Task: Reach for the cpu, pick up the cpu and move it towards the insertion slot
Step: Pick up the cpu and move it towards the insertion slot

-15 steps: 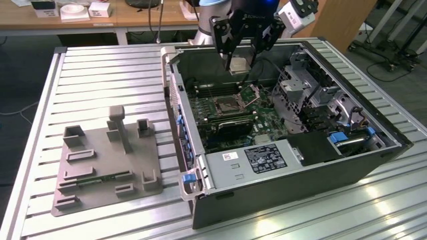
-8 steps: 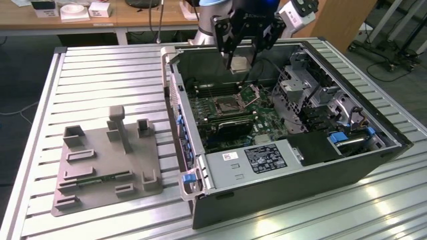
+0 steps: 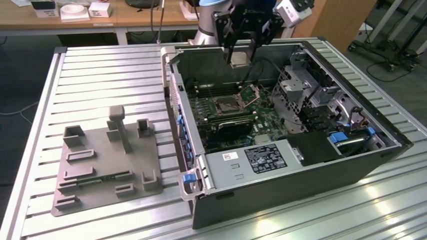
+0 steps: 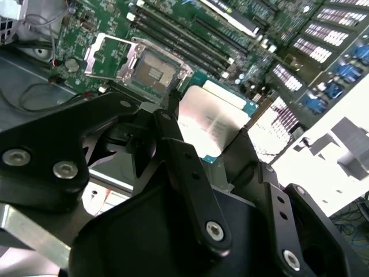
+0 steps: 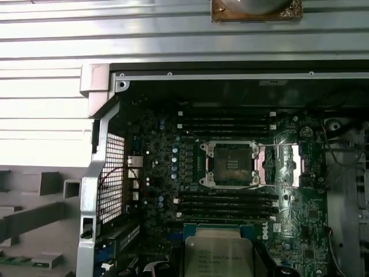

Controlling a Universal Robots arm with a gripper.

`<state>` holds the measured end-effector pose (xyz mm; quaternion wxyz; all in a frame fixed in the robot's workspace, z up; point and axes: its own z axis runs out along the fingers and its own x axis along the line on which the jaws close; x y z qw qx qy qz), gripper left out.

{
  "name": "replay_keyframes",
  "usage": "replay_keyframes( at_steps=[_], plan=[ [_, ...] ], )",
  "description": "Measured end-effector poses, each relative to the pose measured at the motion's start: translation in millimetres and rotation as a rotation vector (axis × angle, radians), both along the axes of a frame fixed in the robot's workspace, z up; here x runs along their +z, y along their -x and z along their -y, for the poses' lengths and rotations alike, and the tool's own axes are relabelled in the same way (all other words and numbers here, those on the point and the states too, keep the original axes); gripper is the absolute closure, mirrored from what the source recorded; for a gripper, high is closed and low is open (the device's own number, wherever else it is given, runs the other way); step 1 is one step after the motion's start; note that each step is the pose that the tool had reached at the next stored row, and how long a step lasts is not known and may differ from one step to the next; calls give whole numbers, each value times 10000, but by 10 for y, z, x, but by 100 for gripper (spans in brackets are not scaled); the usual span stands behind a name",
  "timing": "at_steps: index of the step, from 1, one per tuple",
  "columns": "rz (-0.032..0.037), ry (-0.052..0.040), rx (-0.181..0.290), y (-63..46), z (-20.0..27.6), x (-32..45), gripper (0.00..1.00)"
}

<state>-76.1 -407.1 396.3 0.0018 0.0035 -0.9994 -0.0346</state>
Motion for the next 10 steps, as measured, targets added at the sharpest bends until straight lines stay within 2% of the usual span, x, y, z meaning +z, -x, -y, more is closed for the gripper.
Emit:
replay_keyframes(
  at_steps=[10],
  plan=[
    [0, 0, 0, -75, -130, -13, 46]
  ],
)
